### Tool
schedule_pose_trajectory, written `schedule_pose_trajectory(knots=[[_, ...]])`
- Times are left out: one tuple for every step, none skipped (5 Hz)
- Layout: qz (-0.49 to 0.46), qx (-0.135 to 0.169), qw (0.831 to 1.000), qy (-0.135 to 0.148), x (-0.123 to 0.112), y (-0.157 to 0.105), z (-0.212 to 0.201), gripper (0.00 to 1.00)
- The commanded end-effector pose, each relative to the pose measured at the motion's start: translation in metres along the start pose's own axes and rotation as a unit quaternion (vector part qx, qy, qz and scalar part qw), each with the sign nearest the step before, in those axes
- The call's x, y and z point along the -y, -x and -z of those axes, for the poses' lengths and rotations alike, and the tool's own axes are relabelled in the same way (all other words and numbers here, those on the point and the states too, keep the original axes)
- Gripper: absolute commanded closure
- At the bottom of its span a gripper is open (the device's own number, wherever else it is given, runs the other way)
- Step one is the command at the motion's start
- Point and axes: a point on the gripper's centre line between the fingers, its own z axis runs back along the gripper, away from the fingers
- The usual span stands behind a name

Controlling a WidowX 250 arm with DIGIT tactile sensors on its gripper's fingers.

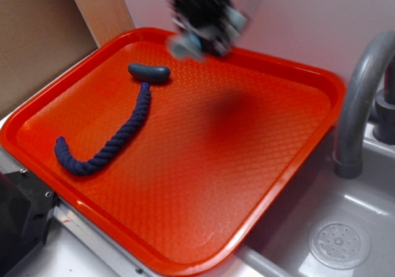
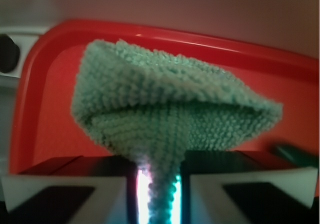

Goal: Grab the blue cloth.

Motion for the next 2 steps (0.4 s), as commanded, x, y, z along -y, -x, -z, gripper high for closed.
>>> schedule_pose_trajectory(knots=[[0.037, 0.055, 0.993, 0.101, -0.0256, 0.0259, -0.1092, 1.00], [0.037, 0.055, 0.993, 0.101, -0.0256, 0.0259, -0.1092, 0.00]])
